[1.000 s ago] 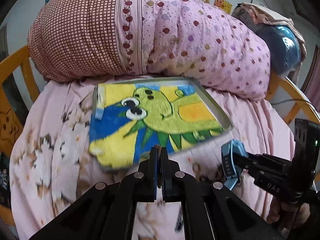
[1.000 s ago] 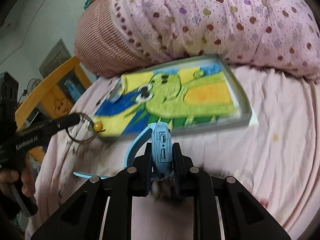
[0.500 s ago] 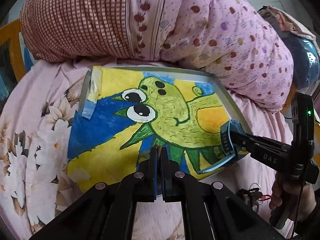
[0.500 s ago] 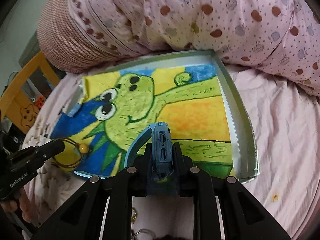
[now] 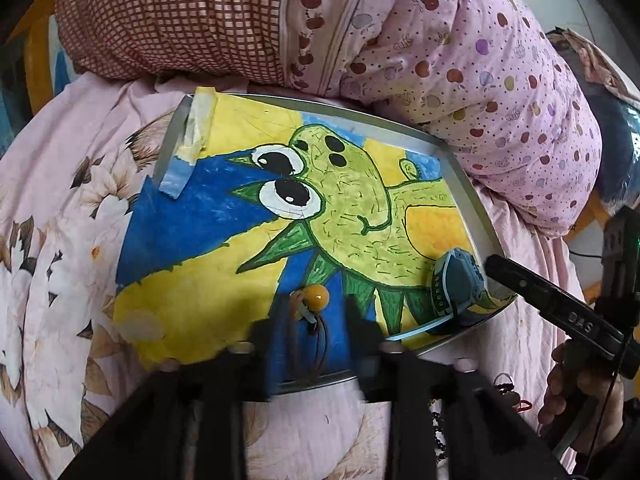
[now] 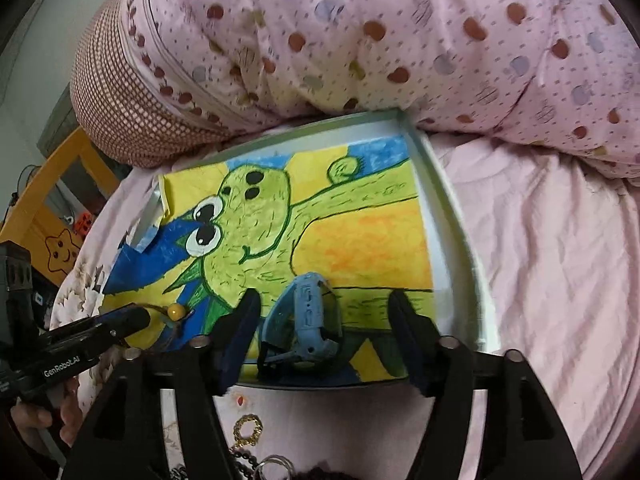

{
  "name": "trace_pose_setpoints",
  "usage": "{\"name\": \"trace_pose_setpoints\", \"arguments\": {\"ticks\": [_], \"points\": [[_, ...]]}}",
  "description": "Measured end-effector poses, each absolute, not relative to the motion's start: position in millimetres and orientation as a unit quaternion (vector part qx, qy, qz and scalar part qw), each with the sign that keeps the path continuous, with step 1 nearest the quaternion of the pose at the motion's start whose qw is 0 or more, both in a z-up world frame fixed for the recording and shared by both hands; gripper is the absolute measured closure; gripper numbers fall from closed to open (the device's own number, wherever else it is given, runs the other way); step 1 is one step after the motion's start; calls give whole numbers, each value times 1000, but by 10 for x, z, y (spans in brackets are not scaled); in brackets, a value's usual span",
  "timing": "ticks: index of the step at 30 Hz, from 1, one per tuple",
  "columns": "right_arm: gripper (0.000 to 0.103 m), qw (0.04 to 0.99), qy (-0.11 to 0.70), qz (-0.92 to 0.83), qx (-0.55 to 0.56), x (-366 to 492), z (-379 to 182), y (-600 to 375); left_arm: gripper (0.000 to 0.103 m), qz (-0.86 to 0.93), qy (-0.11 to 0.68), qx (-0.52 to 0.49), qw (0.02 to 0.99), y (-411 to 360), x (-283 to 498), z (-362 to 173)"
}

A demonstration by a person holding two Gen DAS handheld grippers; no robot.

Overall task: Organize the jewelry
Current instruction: 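Carry both items into the grey tray and open both tools to release them, then withdraw both tools from the tray toward the remaining jewelry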

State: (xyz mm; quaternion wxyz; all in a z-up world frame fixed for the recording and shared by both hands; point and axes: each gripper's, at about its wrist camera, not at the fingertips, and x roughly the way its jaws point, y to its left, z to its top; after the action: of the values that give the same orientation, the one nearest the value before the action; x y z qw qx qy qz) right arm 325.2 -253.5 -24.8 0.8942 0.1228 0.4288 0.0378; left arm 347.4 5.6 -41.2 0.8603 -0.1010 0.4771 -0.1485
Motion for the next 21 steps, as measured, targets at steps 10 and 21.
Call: {"name": "trace_pose_setpoints", "arguments": {"ticks": [10, 21], "points": [[18, 917, 380, 33, 120, 2888, 6, -2704, 11, -110, 430, -137, 886, 211, 3222, -112], [2, 942, 318, 40, 99, 2180, 245, -2733, 0, -130, 375, -60, 916, 31, 2508, 180]]}}
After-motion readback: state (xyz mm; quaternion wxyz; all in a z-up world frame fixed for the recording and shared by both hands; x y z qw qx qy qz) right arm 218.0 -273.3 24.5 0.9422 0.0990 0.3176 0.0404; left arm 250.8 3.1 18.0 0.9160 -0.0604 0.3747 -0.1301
